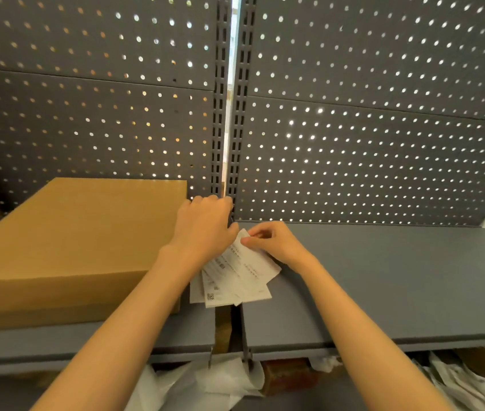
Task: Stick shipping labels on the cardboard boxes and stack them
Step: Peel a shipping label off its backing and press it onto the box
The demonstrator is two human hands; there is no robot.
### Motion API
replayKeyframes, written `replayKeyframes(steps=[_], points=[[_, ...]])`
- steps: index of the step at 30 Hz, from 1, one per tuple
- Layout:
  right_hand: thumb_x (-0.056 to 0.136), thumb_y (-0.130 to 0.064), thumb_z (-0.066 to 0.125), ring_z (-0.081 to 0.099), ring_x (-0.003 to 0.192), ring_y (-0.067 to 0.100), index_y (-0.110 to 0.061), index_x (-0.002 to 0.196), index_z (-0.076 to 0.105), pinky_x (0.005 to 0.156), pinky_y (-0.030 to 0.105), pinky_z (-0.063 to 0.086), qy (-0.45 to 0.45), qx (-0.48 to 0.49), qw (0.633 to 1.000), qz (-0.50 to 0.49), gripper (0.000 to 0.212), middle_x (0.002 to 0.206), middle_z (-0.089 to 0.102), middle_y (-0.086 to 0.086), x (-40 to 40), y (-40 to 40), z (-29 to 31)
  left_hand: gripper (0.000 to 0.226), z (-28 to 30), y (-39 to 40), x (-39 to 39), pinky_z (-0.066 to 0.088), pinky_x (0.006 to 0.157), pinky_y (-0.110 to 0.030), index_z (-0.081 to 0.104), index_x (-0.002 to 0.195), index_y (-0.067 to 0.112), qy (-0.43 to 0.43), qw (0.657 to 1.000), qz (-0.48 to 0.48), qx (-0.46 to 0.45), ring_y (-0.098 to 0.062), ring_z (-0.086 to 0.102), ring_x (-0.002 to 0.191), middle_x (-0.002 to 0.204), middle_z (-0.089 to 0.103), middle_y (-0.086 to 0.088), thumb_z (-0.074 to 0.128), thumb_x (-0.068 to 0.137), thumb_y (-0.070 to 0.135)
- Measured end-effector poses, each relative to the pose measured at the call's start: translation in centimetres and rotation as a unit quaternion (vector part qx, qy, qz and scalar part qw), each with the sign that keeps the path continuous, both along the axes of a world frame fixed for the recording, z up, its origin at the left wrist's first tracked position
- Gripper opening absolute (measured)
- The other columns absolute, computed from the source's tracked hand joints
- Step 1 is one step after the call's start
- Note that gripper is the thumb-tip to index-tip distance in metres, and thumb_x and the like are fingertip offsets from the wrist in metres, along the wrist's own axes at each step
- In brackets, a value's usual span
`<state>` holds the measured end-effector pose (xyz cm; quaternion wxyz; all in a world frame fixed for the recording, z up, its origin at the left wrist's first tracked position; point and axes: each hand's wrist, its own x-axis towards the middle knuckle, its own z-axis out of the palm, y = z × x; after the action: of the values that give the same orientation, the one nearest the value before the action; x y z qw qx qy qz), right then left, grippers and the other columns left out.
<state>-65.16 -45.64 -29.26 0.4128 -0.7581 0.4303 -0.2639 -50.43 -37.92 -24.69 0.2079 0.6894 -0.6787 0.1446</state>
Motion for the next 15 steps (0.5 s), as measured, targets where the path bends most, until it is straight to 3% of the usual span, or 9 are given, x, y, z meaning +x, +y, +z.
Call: replayKeyframes(steps=[5,7,11,15], points=[[0.087,-0.023,0.066,0.065,0.084,0.023,-0.001,0.091,0.072,0.073,0.032,0.053,-0.030,-0.015,0.999,0.028,0.023,0.094,0.071,0.016,-1.0,-0.7,0.2,0.029,-0.1,0.0,-1.2,0.043,0.076,-0.032,0.056,0.113,0.018,-0.002,1.000,0.021,0.011,-0.023,0.059,0.096,0.104,0.063,-0.002,0.050,0.091,0.036],[0.088,-0.022,0.064,0.063,0.079,0.019,0.001,0.092,0.072,0.068,0.027,0.050,-0.043,-0.018,0.998,0.040,0.024,0.094,0.070,0.018,-1.2,-0.7,0.3,0.030,-0.1,0.0,-1.6,0.044,0.078,-0.032,0.056,0.115,0.019,0.001,1.000,0.022,0.017,-0.023,0.059,0.097,0.107,0.063,-0.001,0.051,0.091,0.036],[0.090,-0.019,0.063,0.061,0.074,0.005,-0.007,0.096,0.075,0.066,0.018,0.047,-0.066,-0.054,0.995,0.043,0.018,0.089,0.073,0.007,-1.5,-0.6,0.9,0.031,0.0,-0.1,-2.1,0.040,0.077,-0.030,0.055,0.119,0.020,0.010,0.999,0.019,0.028,-0.019,0.059,0.098,0.110,0.063,0.001,0.050,0.092,0.034],[0.089,-0.022,0.063,0.068,0.091,0.018,-0.017,0.105,0.073,0.080,0.033,0.054,-0.103,-0.051,0.993,0.020,0.019,0.098,0.073,-0.001,-1.9,-0.4,1.3,0.025,-0.2,-0.3,-2.4,0.041,0.070,-0.027,0.056,0.114,0.021,0.032,0.998,0.017,0.048,-0.016,0.060,0.089,0.105,0.064,0.003,0.050,0.092,0.030]])
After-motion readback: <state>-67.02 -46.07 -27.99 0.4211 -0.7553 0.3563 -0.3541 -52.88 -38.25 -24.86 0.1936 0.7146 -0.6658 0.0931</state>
